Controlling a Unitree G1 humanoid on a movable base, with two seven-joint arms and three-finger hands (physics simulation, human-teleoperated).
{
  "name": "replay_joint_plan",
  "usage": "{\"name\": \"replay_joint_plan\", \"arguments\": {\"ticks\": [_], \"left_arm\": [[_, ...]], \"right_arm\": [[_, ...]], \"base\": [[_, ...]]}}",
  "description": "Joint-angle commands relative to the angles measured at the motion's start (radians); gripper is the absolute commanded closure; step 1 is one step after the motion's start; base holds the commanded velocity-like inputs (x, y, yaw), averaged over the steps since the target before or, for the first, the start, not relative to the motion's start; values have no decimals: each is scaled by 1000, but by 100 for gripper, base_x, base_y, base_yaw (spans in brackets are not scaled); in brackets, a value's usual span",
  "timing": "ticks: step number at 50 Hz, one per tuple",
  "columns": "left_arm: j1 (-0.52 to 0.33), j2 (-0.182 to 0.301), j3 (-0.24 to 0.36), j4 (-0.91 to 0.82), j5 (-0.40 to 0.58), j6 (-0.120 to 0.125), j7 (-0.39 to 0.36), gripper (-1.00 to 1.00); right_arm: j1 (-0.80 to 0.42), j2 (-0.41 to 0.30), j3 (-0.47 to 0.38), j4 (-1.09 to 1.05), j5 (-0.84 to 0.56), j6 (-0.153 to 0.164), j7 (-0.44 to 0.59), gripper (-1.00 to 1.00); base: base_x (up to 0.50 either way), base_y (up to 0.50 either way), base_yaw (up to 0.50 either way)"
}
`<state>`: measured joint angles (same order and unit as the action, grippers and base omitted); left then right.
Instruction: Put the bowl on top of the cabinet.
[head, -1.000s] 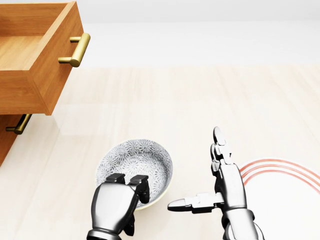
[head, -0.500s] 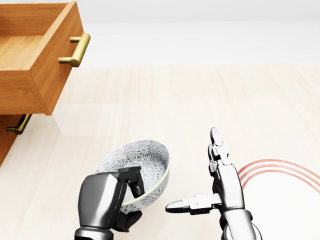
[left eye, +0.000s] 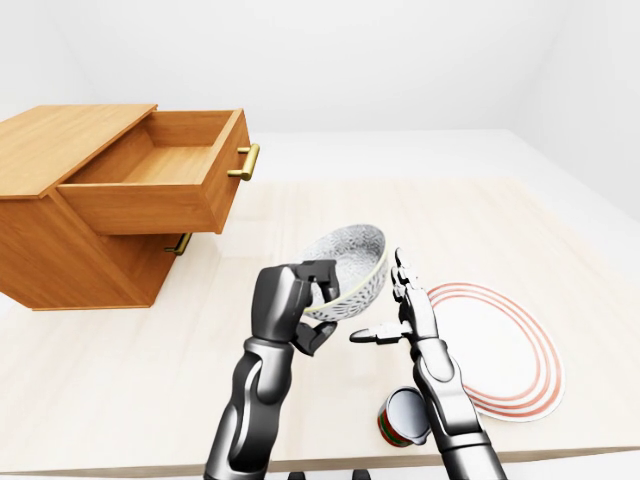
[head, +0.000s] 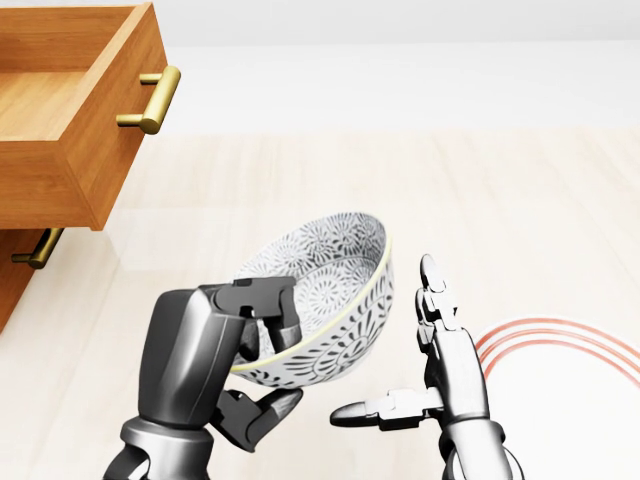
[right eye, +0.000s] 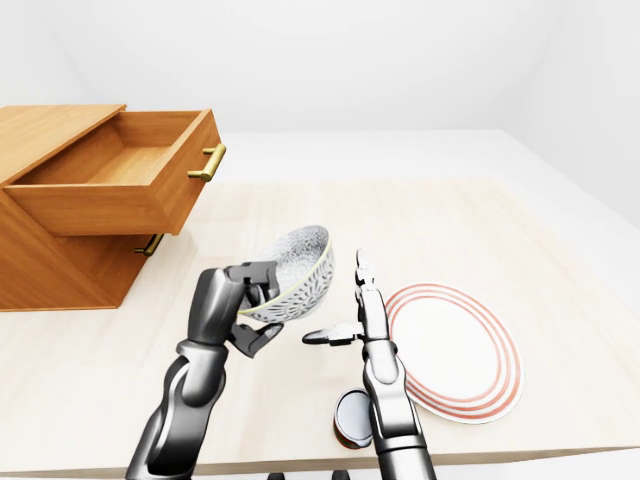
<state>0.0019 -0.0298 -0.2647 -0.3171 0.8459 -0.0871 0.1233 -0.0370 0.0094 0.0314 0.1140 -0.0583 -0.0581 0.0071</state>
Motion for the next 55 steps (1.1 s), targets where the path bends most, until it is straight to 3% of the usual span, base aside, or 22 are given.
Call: {"name": "replay_joint_plan", "arguments": {"ticks": [1, 11, 19, 20, 23, 25, 27, 36, 38, 55], "left_arm": [[-53, -24, 10, -186, -82, 0, -102, 94], [-146, -39, 44, -302, -127, 0, -195, 94], [-301, -43, 115, -398, -177, 0, -274, 94], [-344, -40, 135, -414, -184, 9, -286, 94], [-419, -23, 168, -430, -206, 85, -302, 94], [-459, -5, 186, -431, -222, 121, -304, 94], [-527, 23, 225, -426, -243, 173, -312, 94], [-726, 167, 329, -421, -350, 174, -282, 95], [-789, 220, 372, -375, -393, 174, -258, 95], [-990, 495, 490, -80, -596, 174, -79, 95]], "right_arm": [[3, 0, 2, -7, -2, 3, 0, -100], [3, 1, 3, -7, -1, 2, 4, -100], [6, 1, 3, -16, -1, 5, 3, -100], [6, 0, 3, -14, -1, 4, 4, -100], [9, 0, 2, -20, -1, 6, 4, -100], [8, 0, 2, -21, 0, 7, 5, -100], [10, 0, 3, -24, -2, 9, 4, -100], [17, 0, 4, -41, -1, 17, 5, -100], [15, 1, 6, -32, -4, 11, 3, -100], [17, 2, 9, -34, -7, 13, 1, -100]], "base": [[0, 0, 0], [0, 0, 0], [0, 0, 0], [0, 0, 0], [0, 0, 0], [0, 0, 0], [0, 0, 0], [0, 0, 0], [0, 0, 0], [0, 0, 0]]}}
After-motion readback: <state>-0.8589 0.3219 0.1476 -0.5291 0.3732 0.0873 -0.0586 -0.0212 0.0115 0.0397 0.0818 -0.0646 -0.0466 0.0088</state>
